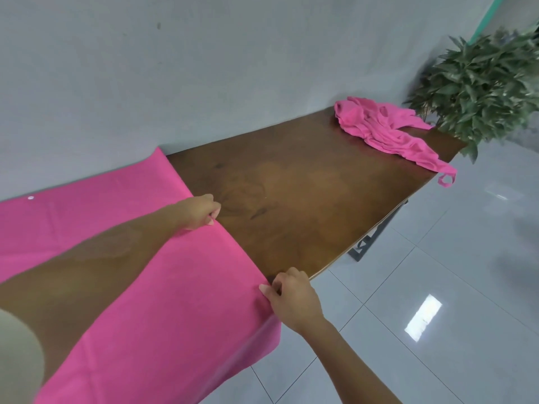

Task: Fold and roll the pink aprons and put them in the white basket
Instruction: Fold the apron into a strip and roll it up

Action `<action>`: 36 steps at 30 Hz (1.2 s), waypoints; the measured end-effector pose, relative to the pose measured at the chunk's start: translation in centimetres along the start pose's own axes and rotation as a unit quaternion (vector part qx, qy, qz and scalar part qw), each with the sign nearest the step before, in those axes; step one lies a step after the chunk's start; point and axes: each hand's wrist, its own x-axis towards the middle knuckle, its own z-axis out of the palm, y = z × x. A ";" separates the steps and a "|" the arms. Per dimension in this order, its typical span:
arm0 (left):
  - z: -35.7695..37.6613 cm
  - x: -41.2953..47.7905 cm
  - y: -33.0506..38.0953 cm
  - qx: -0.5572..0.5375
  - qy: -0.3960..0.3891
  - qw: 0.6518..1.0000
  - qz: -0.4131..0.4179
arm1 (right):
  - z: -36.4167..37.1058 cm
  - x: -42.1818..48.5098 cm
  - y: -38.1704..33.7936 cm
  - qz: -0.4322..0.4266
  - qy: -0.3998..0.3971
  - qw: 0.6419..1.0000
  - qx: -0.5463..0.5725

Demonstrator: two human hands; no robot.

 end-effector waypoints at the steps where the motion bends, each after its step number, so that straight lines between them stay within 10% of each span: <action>1: -0.1 -0.2 0.0 0.000 0.003 1.000 -0.003 | -0.1 -0.1 0.2 -0.008 -0.004 1.000 0.005; 36: -4.9 -36.1 -7.4 0.050 0.170 0.983 -0.050 | 10.8 -24.5 -17.3 -0.132 0.040 0.987 0.088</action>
